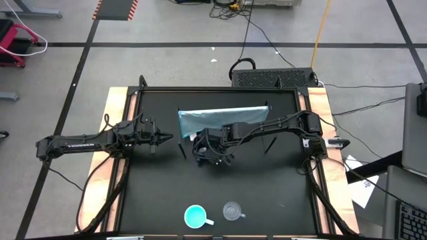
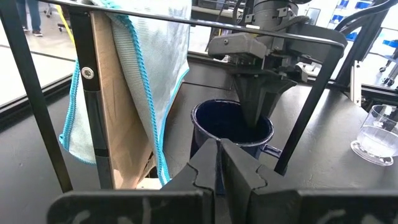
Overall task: Stack small to large cups/mugs on shelf
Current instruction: Move the light blue mug to the center of the table
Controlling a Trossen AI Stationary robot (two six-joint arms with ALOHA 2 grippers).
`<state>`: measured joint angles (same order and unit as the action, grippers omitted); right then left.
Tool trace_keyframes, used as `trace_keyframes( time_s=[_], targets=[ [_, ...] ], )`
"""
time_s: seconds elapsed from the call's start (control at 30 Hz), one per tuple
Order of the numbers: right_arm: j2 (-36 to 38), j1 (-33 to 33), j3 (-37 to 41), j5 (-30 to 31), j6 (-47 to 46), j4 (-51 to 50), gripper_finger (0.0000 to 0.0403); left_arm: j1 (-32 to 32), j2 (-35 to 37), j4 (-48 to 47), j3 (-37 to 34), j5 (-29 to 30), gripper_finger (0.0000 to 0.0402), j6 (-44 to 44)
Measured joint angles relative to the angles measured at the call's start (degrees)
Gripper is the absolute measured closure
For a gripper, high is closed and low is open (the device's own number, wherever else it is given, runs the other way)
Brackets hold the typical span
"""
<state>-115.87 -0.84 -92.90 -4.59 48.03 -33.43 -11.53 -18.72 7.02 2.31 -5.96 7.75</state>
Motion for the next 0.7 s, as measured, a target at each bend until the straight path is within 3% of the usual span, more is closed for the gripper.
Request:
trace_keyframes(
  time_s=[0.3,0.7],
  targets=[
    [0.23,0.0,0.0,0.26,0.0,-0.02,0.0264,0.0,0.0,-0.02,0.0,0.0,0.038,0.0],
    [5.91,-0.09,-0.06,0.19,-2.96,-2.92,0.0264,-0.02,-0.02,-0.03,0.0,0.0,0.038,0.0]
  ],
)
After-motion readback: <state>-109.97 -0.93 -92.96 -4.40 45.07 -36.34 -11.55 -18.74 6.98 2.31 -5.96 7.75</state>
